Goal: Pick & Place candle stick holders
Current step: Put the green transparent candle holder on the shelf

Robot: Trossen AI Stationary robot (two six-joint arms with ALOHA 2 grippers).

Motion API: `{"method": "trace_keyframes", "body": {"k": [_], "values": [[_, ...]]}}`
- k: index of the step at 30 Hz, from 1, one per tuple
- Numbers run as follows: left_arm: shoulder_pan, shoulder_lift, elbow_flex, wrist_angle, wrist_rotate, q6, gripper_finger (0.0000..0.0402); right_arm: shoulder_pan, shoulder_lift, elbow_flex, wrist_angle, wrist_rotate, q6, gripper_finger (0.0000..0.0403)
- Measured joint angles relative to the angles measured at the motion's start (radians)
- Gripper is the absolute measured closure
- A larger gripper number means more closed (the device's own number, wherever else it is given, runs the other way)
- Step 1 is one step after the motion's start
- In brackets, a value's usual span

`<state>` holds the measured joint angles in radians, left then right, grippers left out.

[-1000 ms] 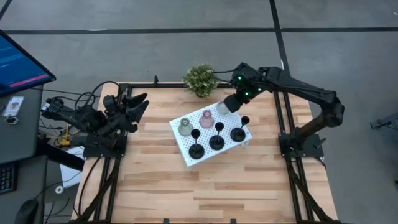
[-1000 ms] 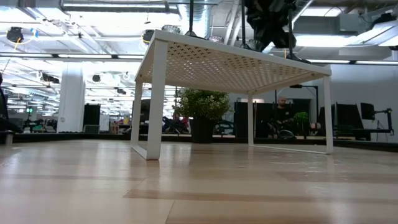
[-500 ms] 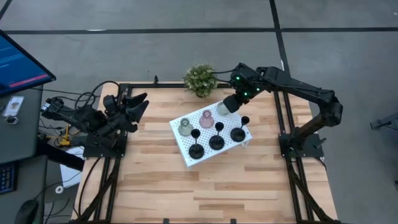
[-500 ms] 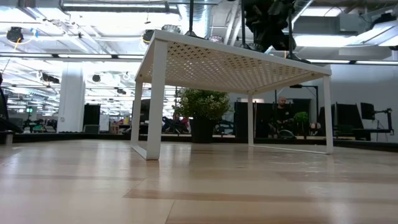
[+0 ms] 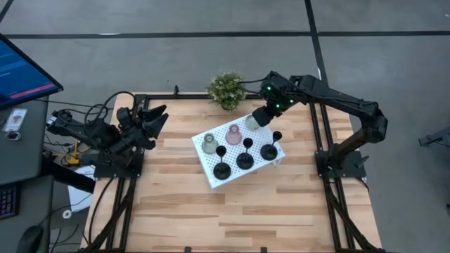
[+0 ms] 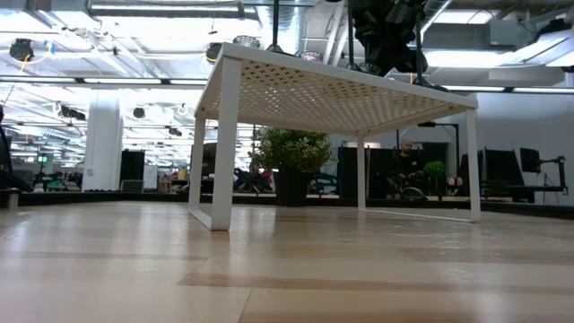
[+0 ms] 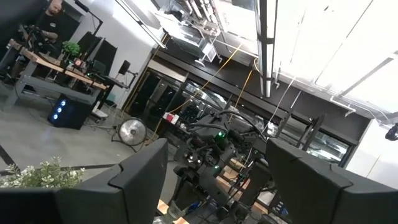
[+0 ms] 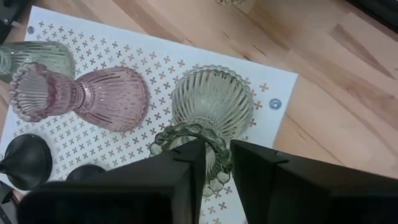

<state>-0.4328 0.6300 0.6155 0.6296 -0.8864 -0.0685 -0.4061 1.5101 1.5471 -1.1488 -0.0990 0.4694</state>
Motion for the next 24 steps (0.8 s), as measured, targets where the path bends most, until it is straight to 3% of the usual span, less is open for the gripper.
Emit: {"method": "trace_keyframes", "body": {"k": [13,24], "values": [[0.0,0.0,0.0,0.0,0.0,0.0,0.0128,0.0,0.001,-0.002,0.013,-0.004,-0.005,0.033],[0.0,0.0,0.0,0.0,0.0,0.0,0.0128,0.0,0.002,-0.003,0.038,0.005,-0.001,0.0244]]}}
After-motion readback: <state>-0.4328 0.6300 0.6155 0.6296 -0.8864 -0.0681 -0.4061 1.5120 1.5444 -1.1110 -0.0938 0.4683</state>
